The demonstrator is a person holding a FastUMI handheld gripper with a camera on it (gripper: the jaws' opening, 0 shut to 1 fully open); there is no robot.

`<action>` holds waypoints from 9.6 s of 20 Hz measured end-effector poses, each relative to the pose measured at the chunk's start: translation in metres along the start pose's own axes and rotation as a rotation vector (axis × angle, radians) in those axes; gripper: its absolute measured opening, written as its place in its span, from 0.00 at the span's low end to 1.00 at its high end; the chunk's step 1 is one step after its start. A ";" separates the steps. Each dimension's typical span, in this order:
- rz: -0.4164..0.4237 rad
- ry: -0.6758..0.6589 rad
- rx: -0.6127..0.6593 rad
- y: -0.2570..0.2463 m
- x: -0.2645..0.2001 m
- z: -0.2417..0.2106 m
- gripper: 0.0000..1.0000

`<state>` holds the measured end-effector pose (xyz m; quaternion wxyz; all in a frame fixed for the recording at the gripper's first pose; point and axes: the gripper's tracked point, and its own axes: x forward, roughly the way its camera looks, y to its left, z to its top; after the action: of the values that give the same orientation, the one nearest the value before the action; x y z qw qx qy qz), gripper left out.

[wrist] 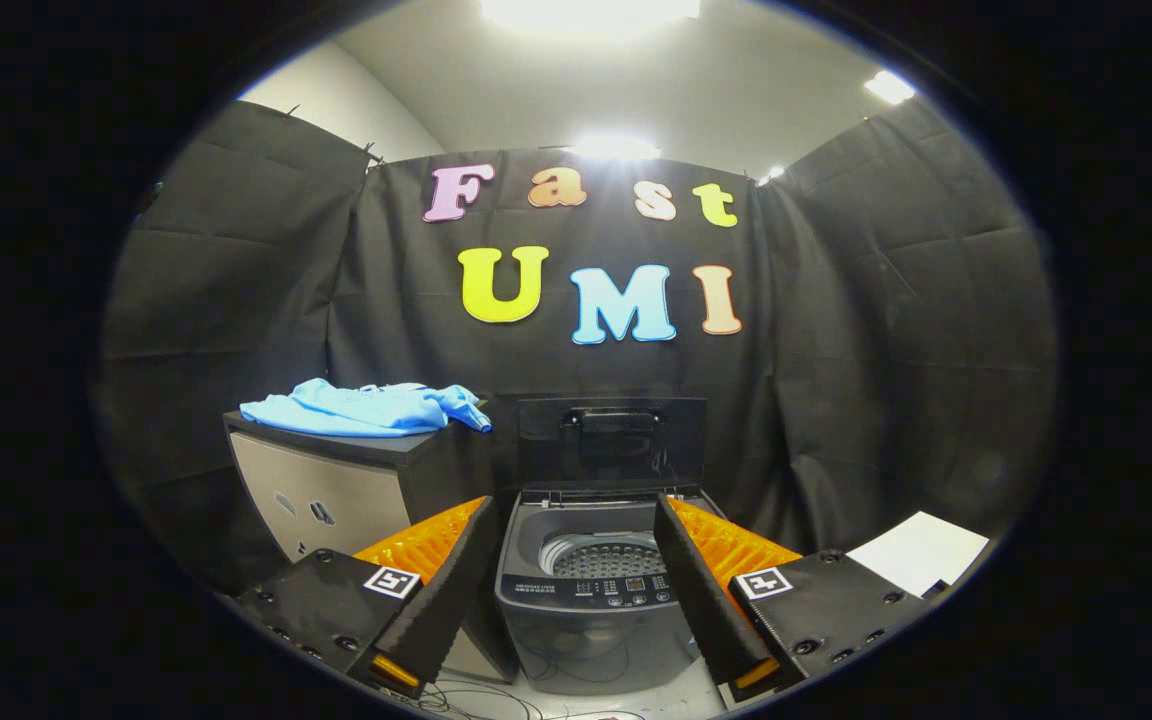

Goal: Put the clothes into the washing machine and then close the washing machine lid.

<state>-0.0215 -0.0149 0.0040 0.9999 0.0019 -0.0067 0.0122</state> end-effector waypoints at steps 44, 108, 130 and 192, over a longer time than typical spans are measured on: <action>0.551 0.195 -0.023 0.295 0.200 0.115 0.98; 0.495 0.206 0.009 0.344 0.241 0.111 0.01; 0.548 0.037 0.129 0.217 0.239 0.183 0.01; 0.291 0.214 0.103 -0.055 0.306 0.032 0.01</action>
<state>0.2851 -0.0629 0.0400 0.9811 0.0507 0.1002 0.1574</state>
